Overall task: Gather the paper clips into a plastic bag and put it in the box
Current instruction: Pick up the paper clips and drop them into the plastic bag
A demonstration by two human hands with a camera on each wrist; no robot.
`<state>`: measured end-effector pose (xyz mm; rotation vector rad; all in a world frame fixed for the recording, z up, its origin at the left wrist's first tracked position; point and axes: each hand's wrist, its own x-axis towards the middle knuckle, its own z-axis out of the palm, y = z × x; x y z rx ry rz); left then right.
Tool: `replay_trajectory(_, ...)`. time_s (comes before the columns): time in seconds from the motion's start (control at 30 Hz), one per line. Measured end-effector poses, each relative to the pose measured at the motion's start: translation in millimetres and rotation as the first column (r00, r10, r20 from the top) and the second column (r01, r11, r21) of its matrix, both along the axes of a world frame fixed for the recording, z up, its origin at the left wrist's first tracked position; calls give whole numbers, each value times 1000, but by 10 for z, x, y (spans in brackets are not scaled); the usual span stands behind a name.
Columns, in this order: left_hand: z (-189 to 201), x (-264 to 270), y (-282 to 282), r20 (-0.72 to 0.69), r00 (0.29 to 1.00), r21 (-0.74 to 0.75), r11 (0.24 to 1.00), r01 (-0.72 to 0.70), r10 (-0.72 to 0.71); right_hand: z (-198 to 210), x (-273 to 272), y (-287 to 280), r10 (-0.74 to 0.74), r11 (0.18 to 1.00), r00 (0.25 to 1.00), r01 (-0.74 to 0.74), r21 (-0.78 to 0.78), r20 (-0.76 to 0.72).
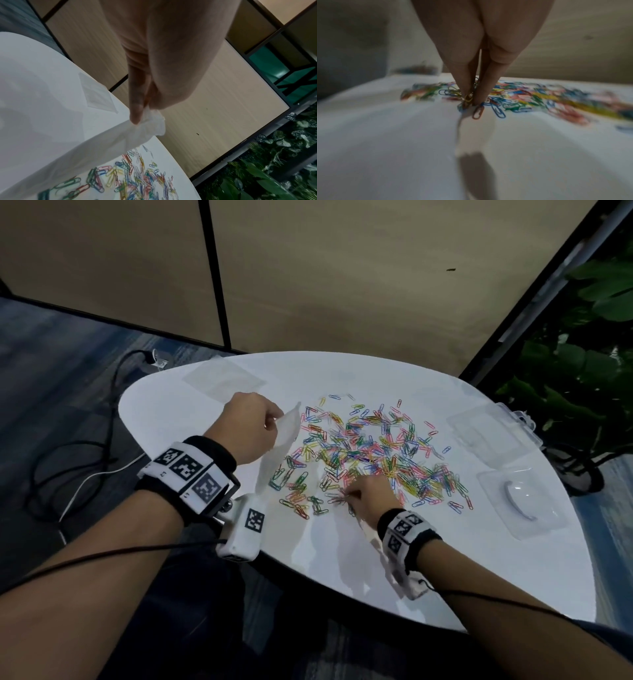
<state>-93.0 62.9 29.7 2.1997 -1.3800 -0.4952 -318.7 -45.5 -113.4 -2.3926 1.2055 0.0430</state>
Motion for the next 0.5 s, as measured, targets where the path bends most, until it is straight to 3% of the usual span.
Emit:
replay_trajectory(0.07,-27,-32,-9,1,1000,13,1000,14,-14,87,-52,-108,-251,953,964,230,196,91)
replay_trajectory(0.13,-59,-73,-28,2,999,25,999,36,-36,190,-105,-194,-493,803,851,364,471,183)
replay_trajectory(0.17,-78,-94,-40,2,999,34,998,45,-45,256,-112,-227,-588,708,777,362,606,224)
replay_trajectory(0.27,-129,-146,-95,-12,998,59,996,65,-65,538,-27,-260,-771,462,545,121,879,330)
replay_trajectory(0.37,-145,-225,-165,-45,996,67,994,81,-78,817,156,-227,-838,336,395,-170,926,376)
replay_trajectory(0.43,-154,-286,-210,-47,995,62,994,92,-89,943,283,-158,-859,302,350,-245,921,374)
replay_trajectory(0.5,-168,-357,-250,-37,994,43,993,108,-107,1000,383,-83,-852,294,375,-235,927,365)
